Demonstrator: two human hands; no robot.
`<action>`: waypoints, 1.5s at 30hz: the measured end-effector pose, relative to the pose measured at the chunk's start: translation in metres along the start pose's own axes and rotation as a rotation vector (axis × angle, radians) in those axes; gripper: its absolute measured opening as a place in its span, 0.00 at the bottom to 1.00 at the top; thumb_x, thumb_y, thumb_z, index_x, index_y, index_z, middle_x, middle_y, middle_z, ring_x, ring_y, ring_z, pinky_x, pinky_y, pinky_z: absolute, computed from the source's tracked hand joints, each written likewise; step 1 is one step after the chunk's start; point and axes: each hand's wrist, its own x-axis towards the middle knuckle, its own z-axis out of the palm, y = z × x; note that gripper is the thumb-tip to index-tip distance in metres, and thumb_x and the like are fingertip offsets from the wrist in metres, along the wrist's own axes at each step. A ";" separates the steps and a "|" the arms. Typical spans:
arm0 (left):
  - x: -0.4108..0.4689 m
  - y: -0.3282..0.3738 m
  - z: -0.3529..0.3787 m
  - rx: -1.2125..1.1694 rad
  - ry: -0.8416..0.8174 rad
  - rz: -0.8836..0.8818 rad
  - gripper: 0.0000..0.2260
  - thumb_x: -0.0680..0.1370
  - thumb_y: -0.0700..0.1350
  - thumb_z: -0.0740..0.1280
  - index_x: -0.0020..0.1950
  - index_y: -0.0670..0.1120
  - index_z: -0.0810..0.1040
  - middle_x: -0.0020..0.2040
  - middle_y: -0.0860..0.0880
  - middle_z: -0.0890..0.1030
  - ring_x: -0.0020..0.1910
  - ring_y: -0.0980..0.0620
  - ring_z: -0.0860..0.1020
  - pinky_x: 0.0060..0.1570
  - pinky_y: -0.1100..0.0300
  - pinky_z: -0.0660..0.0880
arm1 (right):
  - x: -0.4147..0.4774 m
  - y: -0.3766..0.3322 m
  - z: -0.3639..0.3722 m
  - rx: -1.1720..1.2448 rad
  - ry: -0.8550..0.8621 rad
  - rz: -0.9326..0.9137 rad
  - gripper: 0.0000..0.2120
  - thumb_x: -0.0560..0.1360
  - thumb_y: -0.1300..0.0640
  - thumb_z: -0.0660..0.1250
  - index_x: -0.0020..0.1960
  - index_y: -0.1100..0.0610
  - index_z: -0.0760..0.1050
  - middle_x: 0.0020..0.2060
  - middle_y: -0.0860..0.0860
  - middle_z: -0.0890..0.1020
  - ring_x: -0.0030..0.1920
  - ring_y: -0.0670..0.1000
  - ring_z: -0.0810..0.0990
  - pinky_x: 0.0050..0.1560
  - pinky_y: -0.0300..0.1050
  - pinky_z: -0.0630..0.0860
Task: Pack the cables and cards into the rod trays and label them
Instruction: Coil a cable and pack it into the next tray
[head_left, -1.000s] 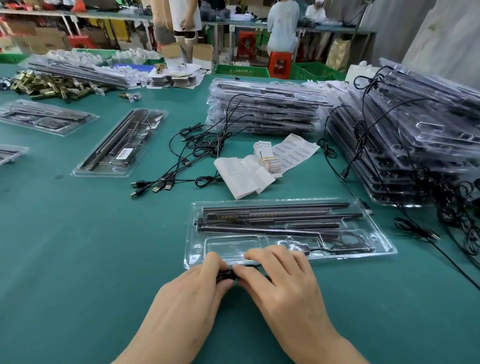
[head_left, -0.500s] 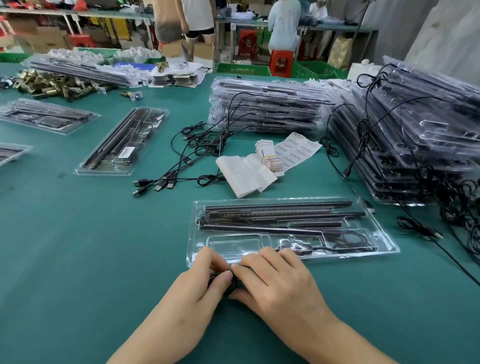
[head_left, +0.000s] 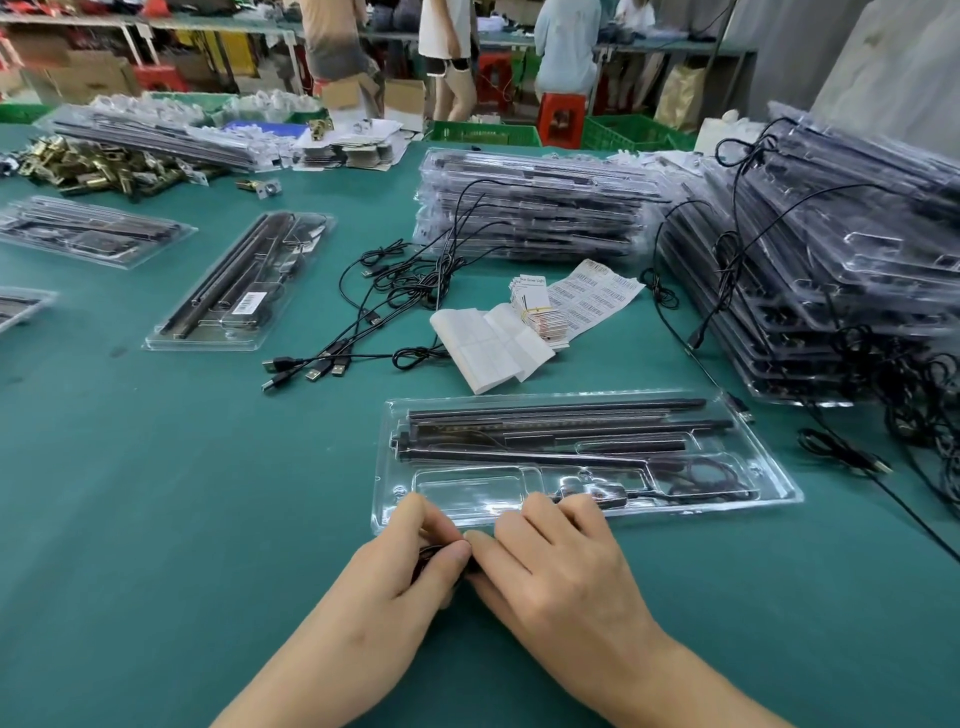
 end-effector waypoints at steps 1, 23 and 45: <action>0.000 0.003 -0.002 0.036 -0.009 0.003 0.05 0.84 0.51 0.62 0.48 0.58 0.71 0.37 0.52 0.80 0.34 0.58 0.71 0.37 0.64 0.69 | 0.000 0.000 0.000 0.000 -0.009 -0.010 0.12 0.81 0.54 0.67 0.39 0.53 0.80 0.33 0.48 0.71 0.36 0.52 0.72 0.38 0.47 0.68; 0.030 -0.008 -0.080 0.709 0.034 0.420 0.11 0.79 0.63 0.59 0.48 0.60 0.78 0.58 0.70 0.81 0.69 0.72 0.70 0.54 0.59 0.81 | 0.013 0.009 -0.002 -0.097 -0.164 -0.166 0.06 0.76 0.59 0.71 0.42 0.55 0.75 0.36 0.49 0.69 0.38 0.52 0.68 0.39 0.46 0.68; 0.015 -0.016 -0.051 0.527 0.293 0.375 0.10 0.78 0.59 0.61 0.44 0.57 0.78 0.56 0.69 0.81 0.67 0.63 0.73 0.62 0.50 0.74 | 0.011 -0.007 0.005 -0.085 -0.080 0.054 0.10 0.77 0.56 0.70 0.37 0.52 0.77 0.31 0.48 0.69 0.31 0.52 0.68 0.32 0.45 0.67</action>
